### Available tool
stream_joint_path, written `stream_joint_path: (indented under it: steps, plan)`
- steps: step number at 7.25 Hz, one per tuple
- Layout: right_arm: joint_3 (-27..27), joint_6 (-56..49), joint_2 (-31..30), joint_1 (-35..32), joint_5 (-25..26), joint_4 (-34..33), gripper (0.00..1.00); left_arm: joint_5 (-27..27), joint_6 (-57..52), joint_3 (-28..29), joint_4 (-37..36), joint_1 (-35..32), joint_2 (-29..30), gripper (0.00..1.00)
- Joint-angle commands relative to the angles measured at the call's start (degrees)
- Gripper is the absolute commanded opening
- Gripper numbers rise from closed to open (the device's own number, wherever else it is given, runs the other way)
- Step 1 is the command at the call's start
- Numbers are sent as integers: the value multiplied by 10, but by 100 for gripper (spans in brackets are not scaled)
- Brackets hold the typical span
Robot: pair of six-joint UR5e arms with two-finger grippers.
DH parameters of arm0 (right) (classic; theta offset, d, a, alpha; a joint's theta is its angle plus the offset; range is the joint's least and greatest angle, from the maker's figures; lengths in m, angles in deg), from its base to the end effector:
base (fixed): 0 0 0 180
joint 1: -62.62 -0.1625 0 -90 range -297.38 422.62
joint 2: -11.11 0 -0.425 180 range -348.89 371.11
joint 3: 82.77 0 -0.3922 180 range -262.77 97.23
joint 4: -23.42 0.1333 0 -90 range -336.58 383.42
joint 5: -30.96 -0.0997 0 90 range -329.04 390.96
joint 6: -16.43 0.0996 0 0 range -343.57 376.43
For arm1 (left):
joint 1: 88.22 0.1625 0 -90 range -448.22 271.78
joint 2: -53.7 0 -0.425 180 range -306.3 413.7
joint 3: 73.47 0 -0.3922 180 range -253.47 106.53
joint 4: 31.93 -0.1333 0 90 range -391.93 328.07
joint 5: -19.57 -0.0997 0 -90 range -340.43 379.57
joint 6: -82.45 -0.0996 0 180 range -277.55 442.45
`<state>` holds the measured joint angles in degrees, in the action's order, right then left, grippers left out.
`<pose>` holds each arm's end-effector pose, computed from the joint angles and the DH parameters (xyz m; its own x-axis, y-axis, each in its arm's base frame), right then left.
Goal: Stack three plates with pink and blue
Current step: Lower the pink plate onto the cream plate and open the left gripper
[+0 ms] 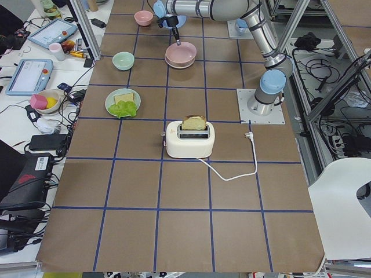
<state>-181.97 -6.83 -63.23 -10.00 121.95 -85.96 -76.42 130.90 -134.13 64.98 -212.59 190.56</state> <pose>-0.0418 -0.5740 0.2982 -0.9945 -0.1022 -0.0219 -0.1038 0.9901 0.0945 -0.5158 -0.5364 0.2036 -0.9130 -0.1664 -0.3725 -0.2552 0.9453 0.2032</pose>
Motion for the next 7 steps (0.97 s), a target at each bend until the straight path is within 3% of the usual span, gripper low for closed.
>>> stream_joint_path:
  steps: [1,7]
  plan:
    - [2,1,-3,-2,-1,5,0,1,1,-2,-2,0,2,0]
    - [6,0,1,-3,1,6,0,13,-4,-3,-13,4,9,0]
